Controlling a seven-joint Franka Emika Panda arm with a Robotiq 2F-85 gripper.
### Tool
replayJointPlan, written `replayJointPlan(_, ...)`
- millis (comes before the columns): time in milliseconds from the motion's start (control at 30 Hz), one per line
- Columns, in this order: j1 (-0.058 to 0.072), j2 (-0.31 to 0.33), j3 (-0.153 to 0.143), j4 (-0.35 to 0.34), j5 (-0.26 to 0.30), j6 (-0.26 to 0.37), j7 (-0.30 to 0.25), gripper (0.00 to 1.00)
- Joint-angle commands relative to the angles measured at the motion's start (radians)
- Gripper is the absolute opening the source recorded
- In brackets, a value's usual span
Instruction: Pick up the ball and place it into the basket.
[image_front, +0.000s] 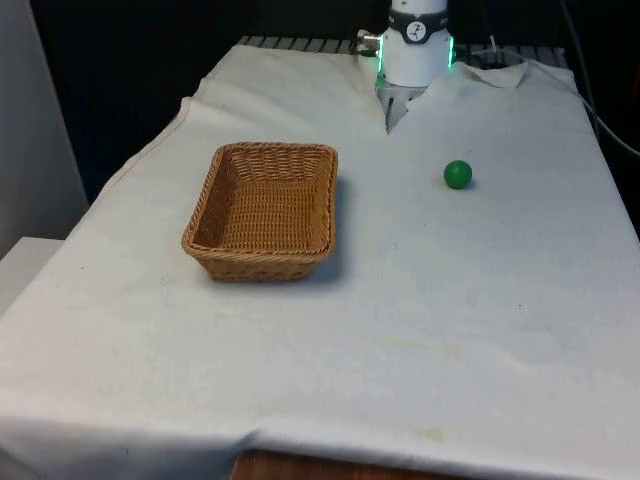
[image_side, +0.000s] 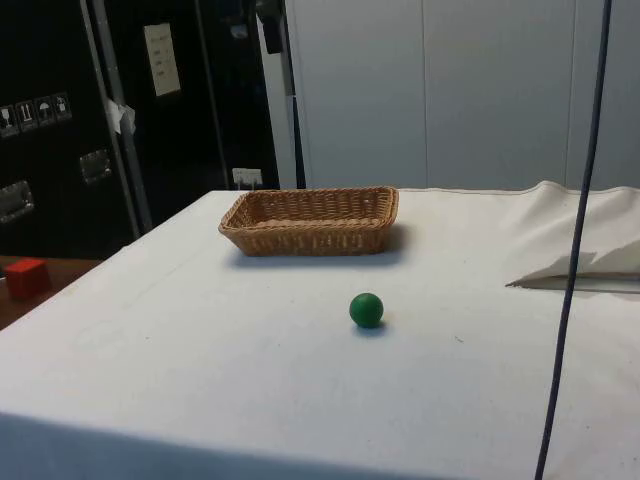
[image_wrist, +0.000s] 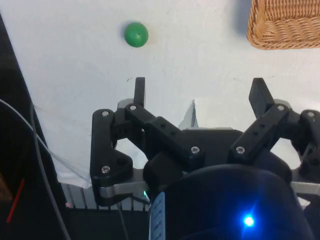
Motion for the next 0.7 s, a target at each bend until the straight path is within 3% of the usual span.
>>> replayJointPlan(0,0.001,-0.015,0.000,-0.014,-0.008,0.011,0.004,1.00)
replayJointPlan(400,0.001,-0.095,0.013,-0.101,-0.035,0.058,0.018,1.00)
replayJointPlan(433,0.000,-0.079,0.011,-0.085,-0.020,0.039,0.006,1.00)
replayJointPlan(667,0.000,-0.152,0.024,-0.171,-0.063,0.100,0.035,1.00)
